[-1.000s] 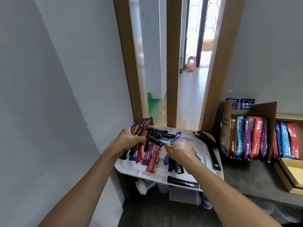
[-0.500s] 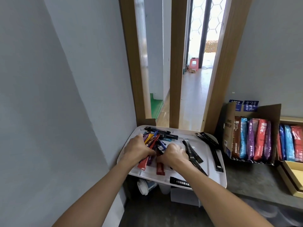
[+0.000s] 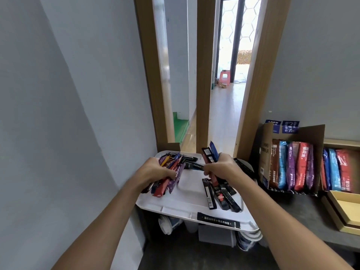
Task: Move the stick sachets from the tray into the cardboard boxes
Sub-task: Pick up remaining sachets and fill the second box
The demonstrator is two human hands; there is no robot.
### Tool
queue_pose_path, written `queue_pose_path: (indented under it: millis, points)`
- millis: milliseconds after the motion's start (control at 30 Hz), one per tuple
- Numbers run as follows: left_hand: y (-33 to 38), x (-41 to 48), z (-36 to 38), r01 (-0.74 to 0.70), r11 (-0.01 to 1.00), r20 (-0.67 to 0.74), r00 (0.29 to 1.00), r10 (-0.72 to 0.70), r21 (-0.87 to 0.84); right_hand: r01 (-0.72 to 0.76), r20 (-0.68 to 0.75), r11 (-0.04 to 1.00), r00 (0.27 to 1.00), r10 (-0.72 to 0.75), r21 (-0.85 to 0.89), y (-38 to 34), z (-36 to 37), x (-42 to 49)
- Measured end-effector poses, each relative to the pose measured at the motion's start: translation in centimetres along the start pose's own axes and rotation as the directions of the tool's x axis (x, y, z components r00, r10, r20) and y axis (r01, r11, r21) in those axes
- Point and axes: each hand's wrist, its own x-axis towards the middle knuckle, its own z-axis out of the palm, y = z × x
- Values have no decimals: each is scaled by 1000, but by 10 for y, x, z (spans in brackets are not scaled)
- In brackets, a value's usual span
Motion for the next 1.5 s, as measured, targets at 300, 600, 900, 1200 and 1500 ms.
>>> queue_pose_path:
  millis: [300, 600, 900, 1200, 1500]
  points:
    - [9, -6, -23, -77, 886, 22, 995, 98, -457, 242, -20, 945, 967, -253, -221, -23, 37, 44]
    - [-11, 8, -26, -57, 694, 1, 996, 84, -718, 377, 53, 788, 913, -404, -486, -15, 70, 60]
    - [-26, 17, -18, -43, 738, -11, 999, 49, -673, 260, 102, 794, 964, -245, -549, -51, 53, 73]
    - [-34, 12, -19, 2, 776, 5, 1000, 2, -631, 379, 44, 760, 906, -421, -528, -37, 99, 88]
    - [-35, 17, -9, -42, 918, -188, 981, -36, -395, 232, -12, 893, 967, -256, -385, -45, 81, 87]
